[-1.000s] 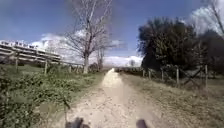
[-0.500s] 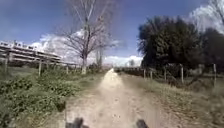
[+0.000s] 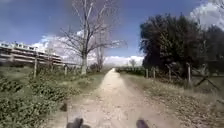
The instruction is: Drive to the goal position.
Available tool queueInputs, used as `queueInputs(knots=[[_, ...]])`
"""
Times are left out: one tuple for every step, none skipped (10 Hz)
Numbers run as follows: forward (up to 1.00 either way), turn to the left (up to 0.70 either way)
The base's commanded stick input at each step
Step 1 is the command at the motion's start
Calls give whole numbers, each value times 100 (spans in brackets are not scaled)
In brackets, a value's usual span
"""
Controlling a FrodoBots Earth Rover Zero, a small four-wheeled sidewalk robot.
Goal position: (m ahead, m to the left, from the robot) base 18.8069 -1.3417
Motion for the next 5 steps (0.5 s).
queueInputs(knots=[[70,0],[70,0],[70,0],[70,-9],[70,-22]])
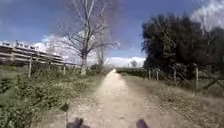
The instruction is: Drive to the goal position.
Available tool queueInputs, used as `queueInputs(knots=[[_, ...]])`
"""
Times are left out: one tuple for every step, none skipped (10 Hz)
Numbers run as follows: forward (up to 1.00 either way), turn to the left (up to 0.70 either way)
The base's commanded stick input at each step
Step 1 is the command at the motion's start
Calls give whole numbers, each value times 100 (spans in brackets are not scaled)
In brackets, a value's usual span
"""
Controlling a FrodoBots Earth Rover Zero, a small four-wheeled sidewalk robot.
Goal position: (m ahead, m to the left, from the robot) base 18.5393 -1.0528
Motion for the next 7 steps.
queueInputs(knots=[[70,-33],[70,-1],[70,0],[70,0],[70,0],[70,0],[70,0]])
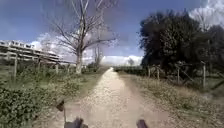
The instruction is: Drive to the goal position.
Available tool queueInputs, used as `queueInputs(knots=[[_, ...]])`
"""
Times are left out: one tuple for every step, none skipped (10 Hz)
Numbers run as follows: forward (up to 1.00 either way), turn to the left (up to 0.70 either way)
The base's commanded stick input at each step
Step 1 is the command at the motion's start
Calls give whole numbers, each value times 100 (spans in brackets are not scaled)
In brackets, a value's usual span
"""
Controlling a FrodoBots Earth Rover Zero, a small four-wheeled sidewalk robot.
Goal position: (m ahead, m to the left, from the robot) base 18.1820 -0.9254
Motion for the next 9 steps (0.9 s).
queueInputs(knots=[[70,0],[70,0],[70,0],[70,0],[70,0],[70,0],[70,0],[70,0],[70,0]])
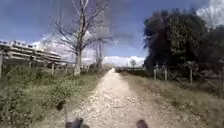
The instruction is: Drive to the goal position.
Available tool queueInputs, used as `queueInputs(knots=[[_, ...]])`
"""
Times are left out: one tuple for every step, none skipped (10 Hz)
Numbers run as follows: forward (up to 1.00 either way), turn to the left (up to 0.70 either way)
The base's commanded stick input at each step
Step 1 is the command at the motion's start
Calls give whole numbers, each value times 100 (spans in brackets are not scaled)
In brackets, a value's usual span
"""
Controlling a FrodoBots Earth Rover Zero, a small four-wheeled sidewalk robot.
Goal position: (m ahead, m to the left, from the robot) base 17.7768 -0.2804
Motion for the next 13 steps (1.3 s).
queueInputs(knots=[[70,0],[70,0],[70,0],[70,0],[70,0],[70,0],[70,0],[70,0],[70,-1],[70,-4],[70,-21],[70,-8],[70,0]])
